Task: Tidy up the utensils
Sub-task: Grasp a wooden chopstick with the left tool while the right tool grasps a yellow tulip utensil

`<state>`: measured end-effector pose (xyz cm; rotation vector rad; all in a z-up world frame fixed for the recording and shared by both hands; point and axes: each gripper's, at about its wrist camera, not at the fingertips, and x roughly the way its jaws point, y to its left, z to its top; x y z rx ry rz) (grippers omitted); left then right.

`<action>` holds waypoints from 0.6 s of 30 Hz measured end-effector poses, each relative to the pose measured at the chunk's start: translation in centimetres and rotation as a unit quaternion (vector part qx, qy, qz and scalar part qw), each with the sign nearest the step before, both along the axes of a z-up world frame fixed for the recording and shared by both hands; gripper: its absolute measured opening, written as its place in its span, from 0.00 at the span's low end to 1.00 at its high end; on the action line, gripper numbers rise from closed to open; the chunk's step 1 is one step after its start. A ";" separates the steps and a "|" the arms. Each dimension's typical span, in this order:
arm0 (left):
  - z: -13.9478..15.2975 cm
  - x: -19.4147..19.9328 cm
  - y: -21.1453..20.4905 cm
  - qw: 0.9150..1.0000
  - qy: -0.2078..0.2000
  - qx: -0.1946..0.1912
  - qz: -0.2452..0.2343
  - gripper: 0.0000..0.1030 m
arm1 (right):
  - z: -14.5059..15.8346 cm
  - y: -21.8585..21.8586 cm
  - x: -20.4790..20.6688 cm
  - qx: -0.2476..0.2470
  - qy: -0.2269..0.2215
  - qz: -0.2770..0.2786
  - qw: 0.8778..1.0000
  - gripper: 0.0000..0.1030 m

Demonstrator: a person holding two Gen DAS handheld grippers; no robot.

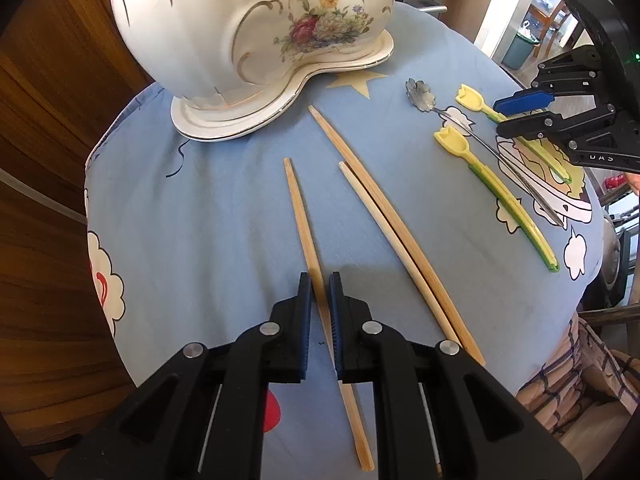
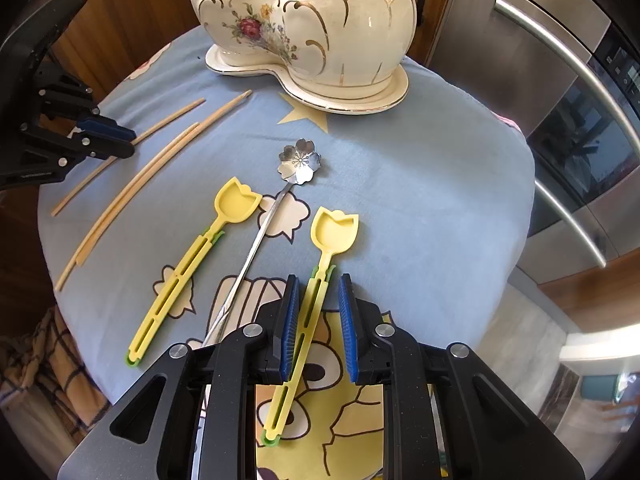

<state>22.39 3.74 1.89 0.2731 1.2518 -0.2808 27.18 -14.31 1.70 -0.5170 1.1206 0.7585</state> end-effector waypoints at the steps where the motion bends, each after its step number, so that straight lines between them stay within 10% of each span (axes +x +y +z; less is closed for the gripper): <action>1: 0.0 0.1 0.0 1.000 0.001 -0.003 0.002 0.10 | 0.0 0.0 0.0 0.001 -0.001 -0.001 1.000 0.20; 18: 0.8 -2.3 3.1 0.992 -0.074 -0.077 0.062 0.05 | 0.6 -0.9 0.2 0.056 -0.007 -0.021 0.998 0.10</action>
